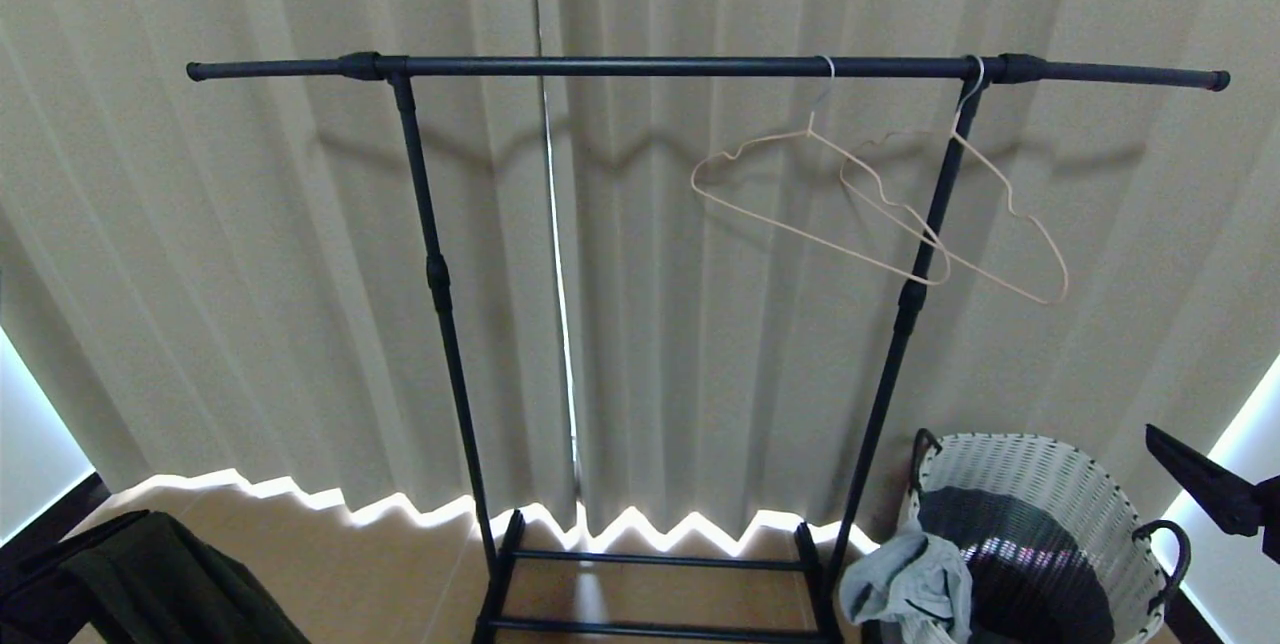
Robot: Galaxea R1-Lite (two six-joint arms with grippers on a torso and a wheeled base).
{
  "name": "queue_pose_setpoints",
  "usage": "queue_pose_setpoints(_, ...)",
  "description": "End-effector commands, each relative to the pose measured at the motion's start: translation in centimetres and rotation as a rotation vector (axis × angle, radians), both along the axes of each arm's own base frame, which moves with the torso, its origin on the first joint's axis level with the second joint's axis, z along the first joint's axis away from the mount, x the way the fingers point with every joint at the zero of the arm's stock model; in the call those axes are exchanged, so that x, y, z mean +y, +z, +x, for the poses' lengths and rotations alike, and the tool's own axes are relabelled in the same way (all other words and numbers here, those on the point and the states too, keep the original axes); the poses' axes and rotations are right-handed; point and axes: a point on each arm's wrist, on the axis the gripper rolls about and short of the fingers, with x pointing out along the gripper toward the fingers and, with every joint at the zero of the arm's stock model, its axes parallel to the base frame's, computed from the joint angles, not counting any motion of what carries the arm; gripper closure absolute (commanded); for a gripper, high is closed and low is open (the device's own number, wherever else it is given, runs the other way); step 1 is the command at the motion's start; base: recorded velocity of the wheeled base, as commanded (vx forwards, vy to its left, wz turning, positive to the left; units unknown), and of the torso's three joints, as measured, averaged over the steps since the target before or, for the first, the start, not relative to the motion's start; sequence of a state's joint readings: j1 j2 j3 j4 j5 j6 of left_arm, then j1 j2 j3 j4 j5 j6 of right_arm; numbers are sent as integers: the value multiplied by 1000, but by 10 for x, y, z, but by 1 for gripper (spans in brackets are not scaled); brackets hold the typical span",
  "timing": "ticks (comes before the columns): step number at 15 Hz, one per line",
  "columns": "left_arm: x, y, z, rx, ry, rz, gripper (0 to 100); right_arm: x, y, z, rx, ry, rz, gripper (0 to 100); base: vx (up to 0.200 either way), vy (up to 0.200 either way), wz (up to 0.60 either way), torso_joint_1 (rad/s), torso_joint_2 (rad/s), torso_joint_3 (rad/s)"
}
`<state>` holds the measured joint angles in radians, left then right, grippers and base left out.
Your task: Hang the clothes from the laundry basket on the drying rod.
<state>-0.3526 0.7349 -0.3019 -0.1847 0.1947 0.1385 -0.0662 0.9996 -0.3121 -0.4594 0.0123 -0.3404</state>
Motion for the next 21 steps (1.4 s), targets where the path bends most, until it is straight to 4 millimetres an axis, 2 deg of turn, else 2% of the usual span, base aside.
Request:
queue_pose_setpoints(1, 0, -2, 0, 3, 5, 0, 100, 0, -4, 0, 17, 2, 1, 0, 0, 0, 0, 163, -476, -330)
queue_pose_setpoints(6, 3, -7, -8, -19, 8, -16, 100, 0, -5, -1, 16, -2, -1, 0, 0, 0, 0, 159, -425, -270)
queue_pose_setpoints(15, 4, -6, -6, -50, 30, -42, 100, 0, -7, -3, 19, -3, -4, 0, 0, 0, 0, 12, -28, -19)
queue_pose_setpoints(17, 4, -12, -8, -35, 25, -38, 100, 0, -8, 0, 28, -4, -1, 0, 0, 0, 0, 0, 0, 0)
queue_pose_setpoints(21, 5, -12, -11, -51, 25, -42, 100, 0, -8, 0, 28, -1, 0, 0, 0, 0, 0, 119, -295, -179)
